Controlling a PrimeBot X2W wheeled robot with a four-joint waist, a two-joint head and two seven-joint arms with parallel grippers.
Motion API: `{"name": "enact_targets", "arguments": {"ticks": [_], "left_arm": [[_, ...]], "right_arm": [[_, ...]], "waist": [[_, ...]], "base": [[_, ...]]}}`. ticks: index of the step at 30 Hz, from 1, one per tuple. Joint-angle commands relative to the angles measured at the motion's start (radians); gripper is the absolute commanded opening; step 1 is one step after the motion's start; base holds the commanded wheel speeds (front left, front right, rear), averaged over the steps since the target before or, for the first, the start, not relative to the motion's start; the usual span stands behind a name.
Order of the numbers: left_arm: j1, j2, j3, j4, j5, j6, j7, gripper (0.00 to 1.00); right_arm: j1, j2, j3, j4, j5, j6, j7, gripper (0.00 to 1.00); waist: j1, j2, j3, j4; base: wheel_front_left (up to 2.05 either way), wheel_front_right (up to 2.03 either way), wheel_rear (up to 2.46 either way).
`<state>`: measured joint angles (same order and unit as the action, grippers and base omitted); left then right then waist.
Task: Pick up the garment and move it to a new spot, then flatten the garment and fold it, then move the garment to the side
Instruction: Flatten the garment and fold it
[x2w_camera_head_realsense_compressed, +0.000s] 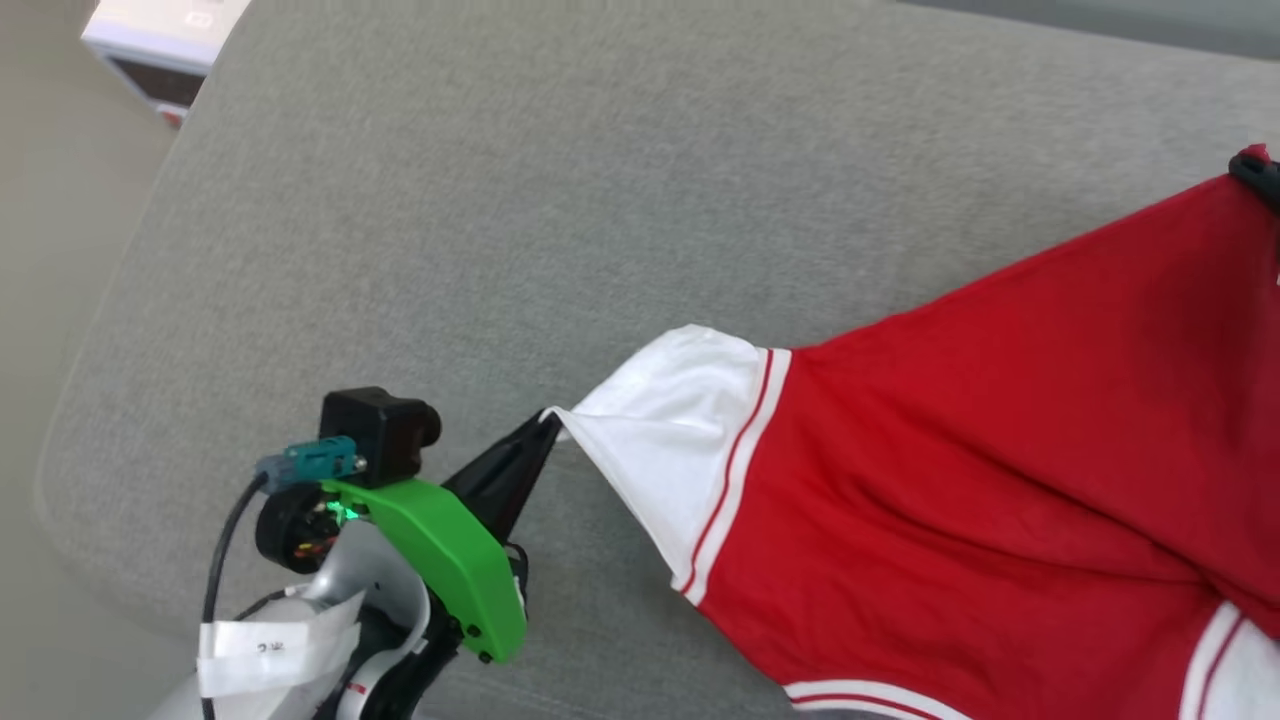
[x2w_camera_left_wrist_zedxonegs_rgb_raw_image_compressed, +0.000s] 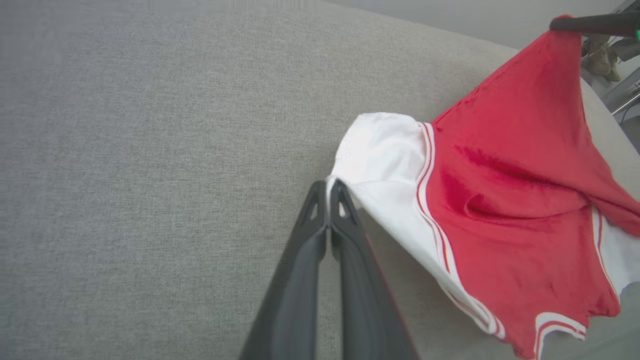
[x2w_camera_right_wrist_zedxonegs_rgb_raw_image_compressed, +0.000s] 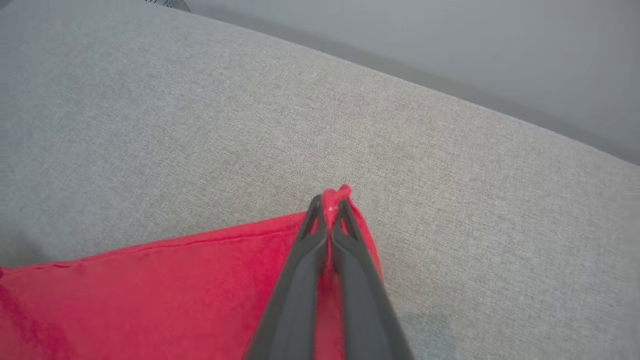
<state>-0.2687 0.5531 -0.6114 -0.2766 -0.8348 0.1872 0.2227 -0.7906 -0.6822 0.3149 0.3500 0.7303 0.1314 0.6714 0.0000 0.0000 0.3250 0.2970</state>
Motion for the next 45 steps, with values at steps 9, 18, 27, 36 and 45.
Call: {"name": "enact_targets", "arguments": {"ticks": [9,18,27,36,45], "left_arm": [[-0.036,0.054,0.088,-0.047,0.016,0.049,-0.011,0.0],[-0.07,0.076,0.174,-0.067,0.01,0.078,-0.048,0.0],[-0.14,0.08,0.229,-0.116,0.048,0.116,-0.085,0.0],[-0.252,0.092,0.271,-0.149,0.1,0.134,-0.107,0.0],[-0.37,0.111,0.299,-0.188,0.157,0.14,-0.123,0.0]], "right_arm": [[0.027,-0.001,0.0,-0.037,0.03,-0.001,-0.12,0.0],[0.098,0.028,-0.077,-0.104,0.04,-0.001,-0.203,0.0],[0.193,0.047,-0.156,-0.236,0.029,-0.001,-0.242,0.0],[0.257,0.106,-0.27,-0.392,0.0,-0.001,-0.248,0.0],[0.271,0.158,-0.355,-0.495,-0.02,-0.001,-0.25,0.0]], "waist": [[0.0,0.0,-0.158,-0.186],[0.0,0.0,-0.249,-0.283],[0.0,0.0,-0.322,-0.333],[0.0,0.0,-0.363,-0.36],[0.0,0.0,-0.324,-0.362]], "base": [[0.0,0.0,0.0],[0.0,0.0,0.0],[0.0,0.0,0.0],[0.0,0.0,0.0],[0.0,0.0,0.0]]}}
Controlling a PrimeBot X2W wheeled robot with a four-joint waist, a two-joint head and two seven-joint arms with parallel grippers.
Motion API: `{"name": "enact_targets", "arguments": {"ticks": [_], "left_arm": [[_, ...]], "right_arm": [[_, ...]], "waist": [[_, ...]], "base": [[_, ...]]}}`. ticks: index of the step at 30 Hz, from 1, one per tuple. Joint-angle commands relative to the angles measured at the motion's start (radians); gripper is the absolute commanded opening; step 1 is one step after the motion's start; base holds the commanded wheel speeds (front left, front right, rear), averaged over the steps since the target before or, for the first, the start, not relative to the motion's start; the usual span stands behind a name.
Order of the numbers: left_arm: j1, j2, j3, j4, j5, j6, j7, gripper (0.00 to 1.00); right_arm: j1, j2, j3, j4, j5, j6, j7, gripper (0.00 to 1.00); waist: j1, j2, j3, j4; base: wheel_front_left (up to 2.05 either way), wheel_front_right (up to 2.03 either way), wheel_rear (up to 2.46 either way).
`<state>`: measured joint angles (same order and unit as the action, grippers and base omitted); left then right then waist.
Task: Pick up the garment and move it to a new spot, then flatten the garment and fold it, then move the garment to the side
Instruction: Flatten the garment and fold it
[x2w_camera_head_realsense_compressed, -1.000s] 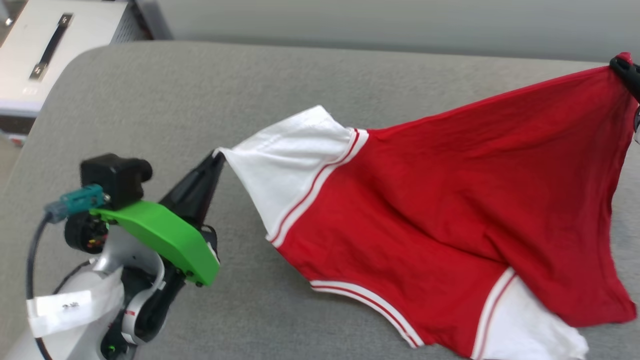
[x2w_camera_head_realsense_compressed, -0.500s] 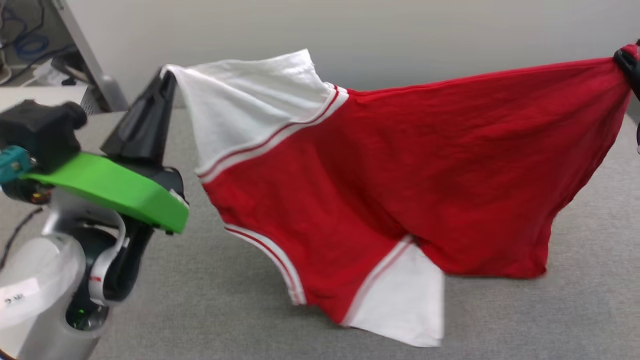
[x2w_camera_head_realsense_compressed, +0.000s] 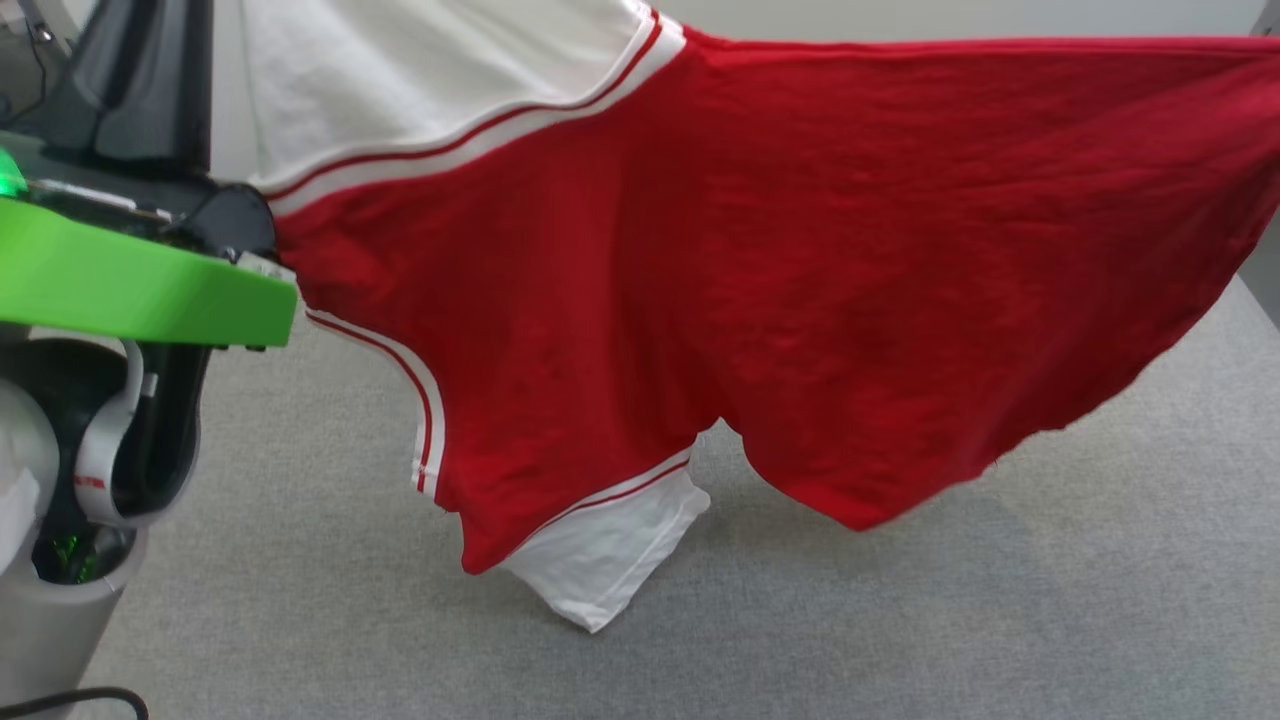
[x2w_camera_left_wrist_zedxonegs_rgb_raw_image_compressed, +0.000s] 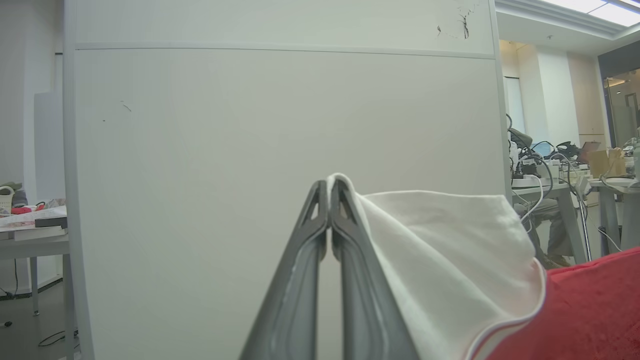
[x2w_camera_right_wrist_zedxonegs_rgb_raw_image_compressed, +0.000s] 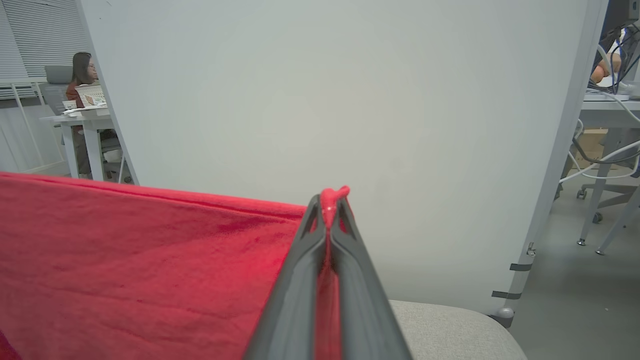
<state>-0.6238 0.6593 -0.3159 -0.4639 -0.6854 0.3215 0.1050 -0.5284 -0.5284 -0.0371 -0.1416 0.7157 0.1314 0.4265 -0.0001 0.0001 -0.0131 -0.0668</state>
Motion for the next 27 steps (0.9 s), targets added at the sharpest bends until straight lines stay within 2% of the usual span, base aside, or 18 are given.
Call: {"name": "enact_targets", "arguments": {"ticks": [1,6,10,15,18,25,27], "left_arm": [[-0.029,0.005,0.003,-0.002,0.011,0.003,-0.004,0.0],[-0.108,0.018,0.008,-0.004,0.033,-0.01,0.003,0.0],[-0.191,0.018,0.01,0.014,0.033,-0.042,0.003,0.0],[-0.323,0.029,0.0,0.074,0.041,-0.104,0.011,0.0],[-0.421,0.039,-0.005,0.128,0.053,-0.144,0.019,0.0],[-0.712,0.046,-0.06,0.311,0.126,-0.264,0.04,0.0],[-0.805,0.031,-0.078,0.383,0.152,-0.294,0.033,0.0]], "right_arm": [[0.004,0.006,-0.01,-0.01,-0.01,-0.001,-0.009,0.0],[-0.039,0.011,-0.037,-0.032,-0.028,-0.001,-0.033,0.0],[-0.112,0.014,-0.057,-0.036,-0.044,-0.001,-0.051,0.0],[-0.238,0.016,-0.059,-0.001,-0.065,-0.001,-0.073,0.0],[-0.322,-0.009,-0.033,0.035,-0.108,-0.001,-0.093,0.0],[-0.584,-0.013,0.028,0.191,-0.151,-0.001,-0.153,0.0],[-0.665,-0.012,0.045,0.249,-0.165,-0.001,-0.162,0.0]], "waist": [[0.0001,-0.0001,0.027,0.005],[0.0001,-0.0001,0.097,0.019],[0.0001,-0.0001,0.176,0.031],[0.0001,-0.0001,0.294,0.043],[0.0001,-0.0001,0.364,0.048],[0.0001,-0.0001,0.529,0.053],[0.0001,-0.0001,0.572,0.053]], "base": [[0.0,0.0,0.0],[0.0,0.0,0.0],[0.0,0.0,0.0],[0.0,0.0,0.0],[0.0,0.0,0.0],[0.0,0.0,0.0],[0.0,0.0,0.0]]}}
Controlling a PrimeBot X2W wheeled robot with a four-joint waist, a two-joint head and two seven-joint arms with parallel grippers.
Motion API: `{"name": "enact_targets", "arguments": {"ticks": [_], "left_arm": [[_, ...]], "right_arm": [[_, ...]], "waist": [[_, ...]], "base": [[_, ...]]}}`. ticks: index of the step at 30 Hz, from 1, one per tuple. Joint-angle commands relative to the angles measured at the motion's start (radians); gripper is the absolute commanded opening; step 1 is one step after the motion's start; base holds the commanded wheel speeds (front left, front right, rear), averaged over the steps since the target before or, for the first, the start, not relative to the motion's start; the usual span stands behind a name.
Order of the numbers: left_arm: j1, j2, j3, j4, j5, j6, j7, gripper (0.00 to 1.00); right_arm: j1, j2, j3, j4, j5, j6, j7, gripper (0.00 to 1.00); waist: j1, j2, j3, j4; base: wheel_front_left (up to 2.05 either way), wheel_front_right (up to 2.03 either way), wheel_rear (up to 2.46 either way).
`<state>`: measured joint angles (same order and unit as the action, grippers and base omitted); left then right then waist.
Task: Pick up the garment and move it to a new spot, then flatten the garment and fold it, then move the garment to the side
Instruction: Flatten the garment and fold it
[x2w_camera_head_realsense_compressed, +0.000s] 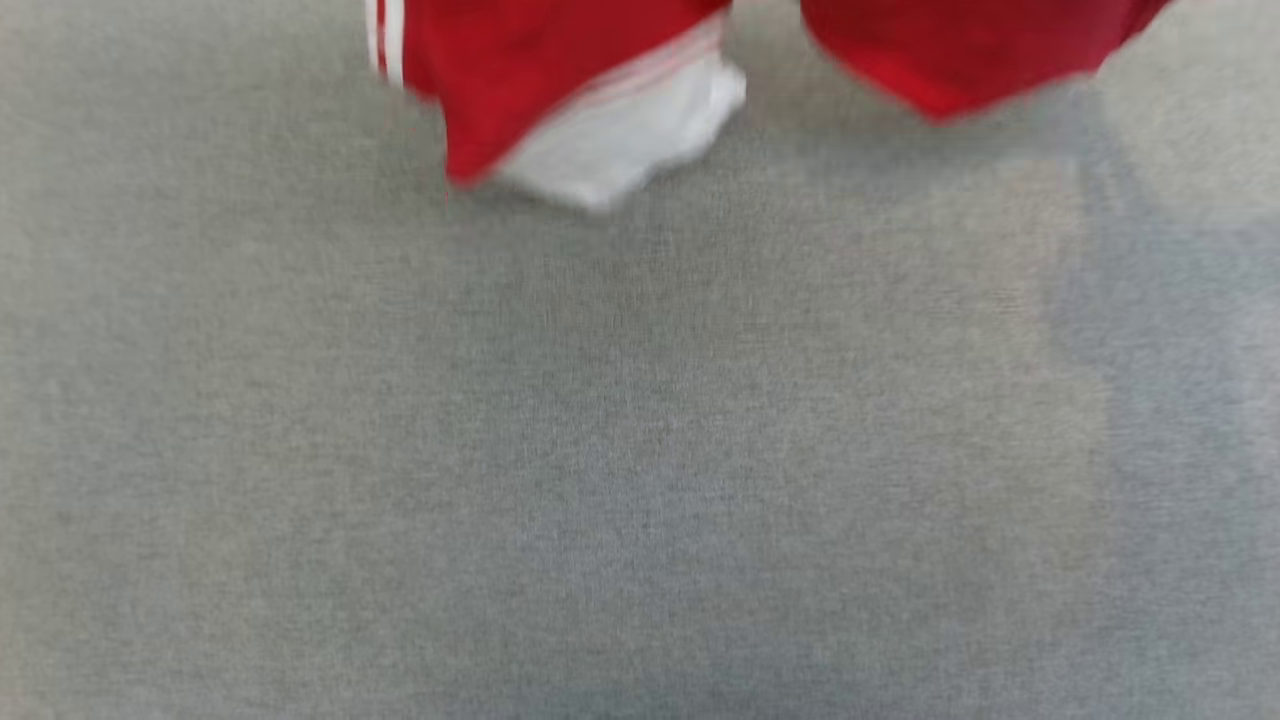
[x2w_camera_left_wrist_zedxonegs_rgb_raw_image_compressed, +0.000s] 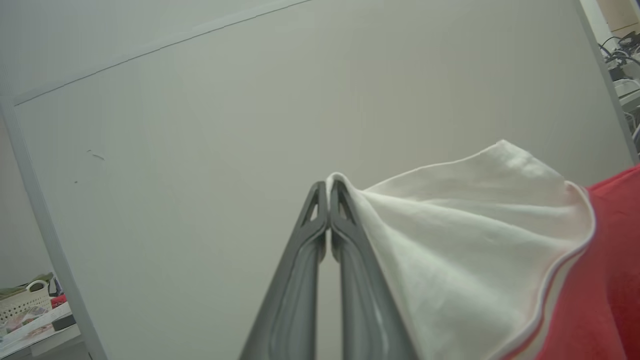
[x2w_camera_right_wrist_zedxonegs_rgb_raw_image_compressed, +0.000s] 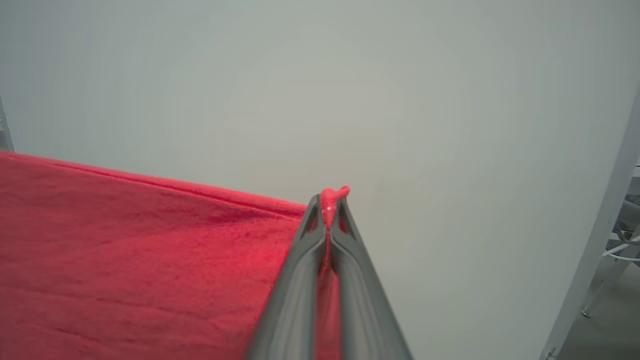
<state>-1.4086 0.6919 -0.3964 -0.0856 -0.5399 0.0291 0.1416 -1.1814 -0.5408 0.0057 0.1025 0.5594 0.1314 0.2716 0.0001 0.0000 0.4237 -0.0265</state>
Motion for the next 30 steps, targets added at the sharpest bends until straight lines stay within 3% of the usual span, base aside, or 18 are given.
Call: {"name": "enact_targets", "arguments": {"ticks": [1,9,19,24,30], "left_arm": [[-0.071,-0.012,-0.005,0.048,0.019,-0.016,-0.011,0.0],[-0.426,-0.09,-0.05,0.408,0.128,-0.088,-0.119,0.0],[-0.669,-0.182,-0.081,0.777,0.203,-0.104,-0.334,0.0],[-0.591,-0.218,-0.115,0.845,0.221,-0.121,-0.4,0.0],[-0.397,-0.248,-0.074,0.727,0.198,-0.123,-0.403,0.0]], "right_arm": [[-0.058,0.005,0.011,0.038,-0.015,-0.001,-0.016,0.0],[-0.348,0.063,0.065,0.289,-0.08,-0.001,-0.132,0.0],[-0.57,0.13,0.109,0.551,-0.148,-0.001,-0.312,0.0],[-0.563,0.17,0.149,0.649,-0.134,-0.001,-0.438,0.0],[-0.467,0.169,0.216,0.66,-0.076,-0.001,-0.495,0.0]], "waist": [[-0.0001,0.0,0.157,0.012],[-0.0001,0.0,0.268,-0.004],[-0.0001,0.0,0.349,0.01],[-0.0001,0.0,0.373,0.033],[-0.0001,0.0,0.37,0.057]], "base": [[0.0,0.0,0.0],[0.0,0.0,0.0],[0.0,0.0,0.0],[0.0,0.0,0.0],[0.0,0.0,0.0]]}}
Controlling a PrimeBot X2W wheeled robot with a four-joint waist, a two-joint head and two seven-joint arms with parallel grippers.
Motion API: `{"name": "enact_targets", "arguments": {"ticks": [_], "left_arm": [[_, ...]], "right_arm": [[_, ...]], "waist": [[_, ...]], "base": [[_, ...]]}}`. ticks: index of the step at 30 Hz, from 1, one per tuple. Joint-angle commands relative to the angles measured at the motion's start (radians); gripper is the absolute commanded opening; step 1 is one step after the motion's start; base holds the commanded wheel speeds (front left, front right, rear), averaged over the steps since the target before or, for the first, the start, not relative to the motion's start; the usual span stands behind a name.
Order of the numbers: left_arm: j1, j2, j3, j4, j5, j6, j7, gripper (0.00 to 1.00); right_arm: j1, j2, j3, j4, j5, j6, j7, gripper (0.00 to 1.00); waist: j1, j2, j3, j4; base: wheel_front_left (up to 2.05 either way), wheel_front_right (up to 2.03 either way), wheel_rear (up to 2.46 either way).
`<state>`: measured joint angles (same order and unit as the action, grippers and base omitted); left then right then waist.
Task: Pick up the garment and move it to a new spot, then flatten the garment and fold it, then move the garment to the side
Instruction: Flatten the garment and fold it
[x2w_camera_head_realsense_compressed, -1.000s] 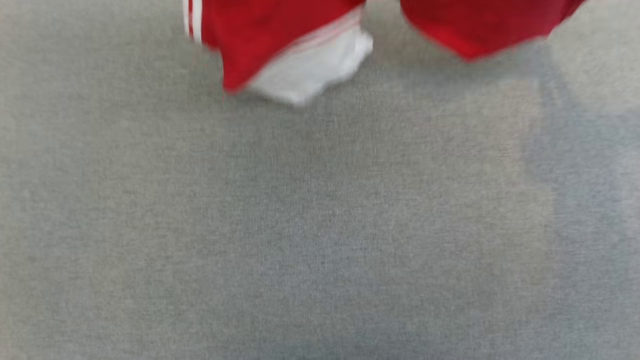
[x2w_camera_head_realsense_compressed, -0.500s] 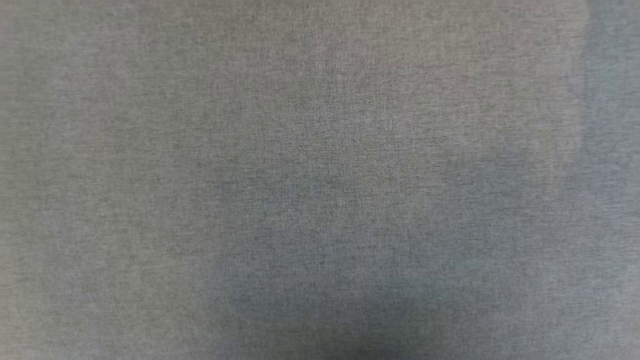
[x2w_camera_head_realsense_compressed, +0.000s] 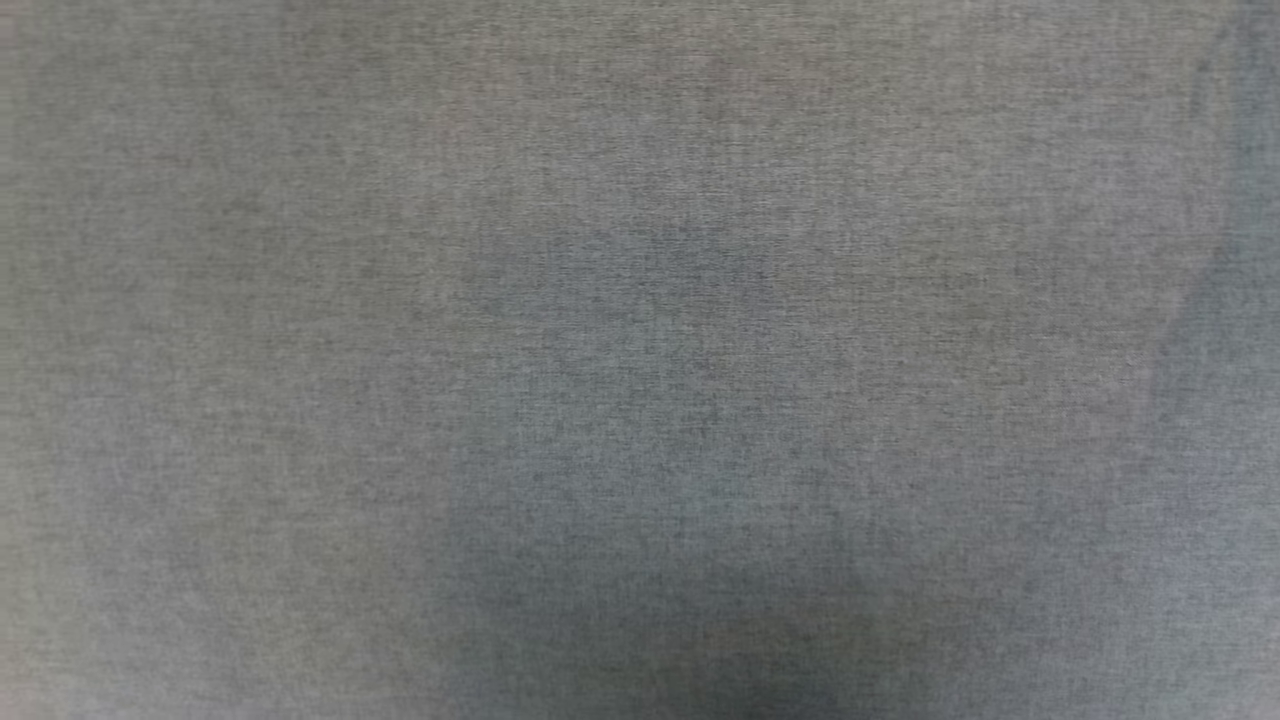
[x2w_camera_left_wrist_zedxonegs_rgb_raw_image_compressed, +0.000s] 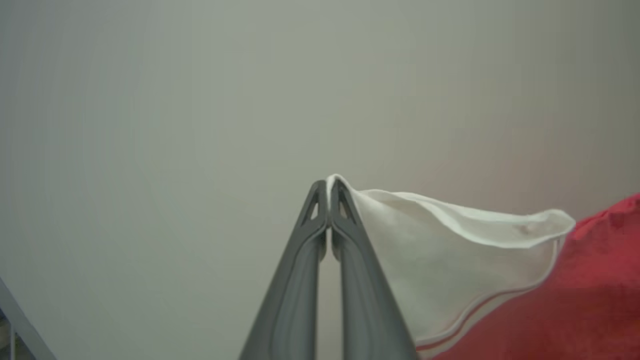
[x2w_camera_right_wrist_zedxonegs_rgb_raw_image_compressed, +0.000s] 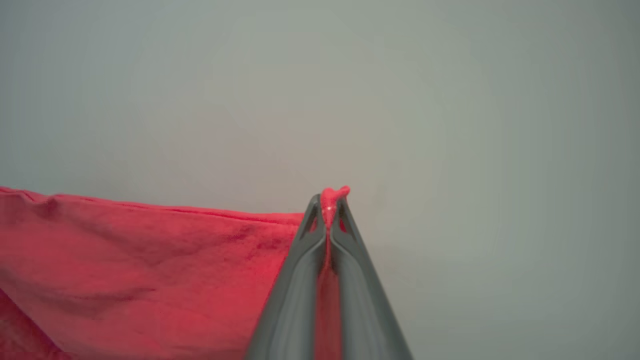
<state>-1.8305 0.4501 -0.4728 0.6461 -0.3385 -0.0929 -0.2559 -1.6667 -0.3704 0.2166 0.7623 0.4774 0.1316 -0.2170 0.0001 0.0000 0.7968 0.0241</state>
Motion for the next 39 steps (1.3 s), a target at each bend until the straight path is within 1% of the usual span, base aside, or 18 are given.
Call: {"name": "enact_targets", "arguments": {"ticks": [1,7,9,12,17,22,26,30,36,39], "left_arm": [[0.067,-0.011,0.006,-0.026,-0.003,-0.002,-0.006,0.0],[0.297,-0.054,0.024,-0.126,-0.016,-0.007,-0.006,0.0],[0.379,-0.064,0.009,-0.14,-0.016,-0.012,-0.006,0.0],[0.488,-0.064,-0.037,-0.143,-0.018,-0.024,-0.006,0.0],[0.655,-0.059,-0.072,-0.152,-0.057,-0.031,-0.006,0.0],[0.846,-0.043,-0.099,-0.154,-0.097,-0.03,-0.003,0.0],[0.981,-0.023,-0.104,-0.156,-0.129,-0.02,0.003,0.0],[1.09,0.015,-0.096,-0.168,-0.166,-0.014,0.017,0.0],[1.231,0.075,-0.11,-0.223,-0.195,-0.018,0.032,0.0],[1.289,0.095,-0.116,-0.25,-0.207,-0.015,0.04,0.0]], "right_arm": [[0.043,-0.004,0.02,-0.003,0.016,-0.001,-0.013,0.0],[0.195,-0.024,0.067,-0.029,0.077,-0.001,-0.035,0.0],[0.256,-0.031,0.081,-0.04,0.094,-0.001,-0.038,0.0],[0.352,-0.038,0.102,-0.059,0.115,-0.001,-0.042,0.0],[0.518,-0.03,0.124,-0.082,0.154,-0.001,-0.044,0.0],[0.682,-0.027,0.15,-0.101,0.19,-0.001,-0.044,0.0],[0.789,-0.039,0.193,-0.106,0.248,-0.001,-0.042,0.0],[0.867,-0.063,0.236,-0.097,0.29,-0.001,-0.037,0.0],[0.961,-0.081,0.248,-0.069,0.367,-0.001,-0.037,0.0],[1.008,-0.089,0.259,-0.053,0.403,-0.001,-0.033,0.0]], "waist": [[-0.0001,0.0,-0.008,0.008],[-0.0001,0.0,-0.062,0.021],[-0.0001,0.0,-0.089,0.021],[-0.0001,0.0,-0.135,0.016],[-0.0001,0.0,-0.224,0.012],[-0.0001,0.0,-0.315,0.012],[-0.0001,0.0,-0.376,0.017],[-0.0001,0.0,-0.428,0.024],[-0.0001,0.0,-0.497,0.041],[-0.0001,0.0,-0.534,0.047]], "base": [[0.0,0.0,0.0],[0.0,0.0,0.0],[0.0,0.0,0.0],[0.0,0.0,0.0],[0.0,0.0,0.0],[0.0,0.0,0.0],[0.0,0.0,0.0],[0.0,0.0,0.0],[0.0,0.0,0.0],[0.0,0.0,0.0]]}}
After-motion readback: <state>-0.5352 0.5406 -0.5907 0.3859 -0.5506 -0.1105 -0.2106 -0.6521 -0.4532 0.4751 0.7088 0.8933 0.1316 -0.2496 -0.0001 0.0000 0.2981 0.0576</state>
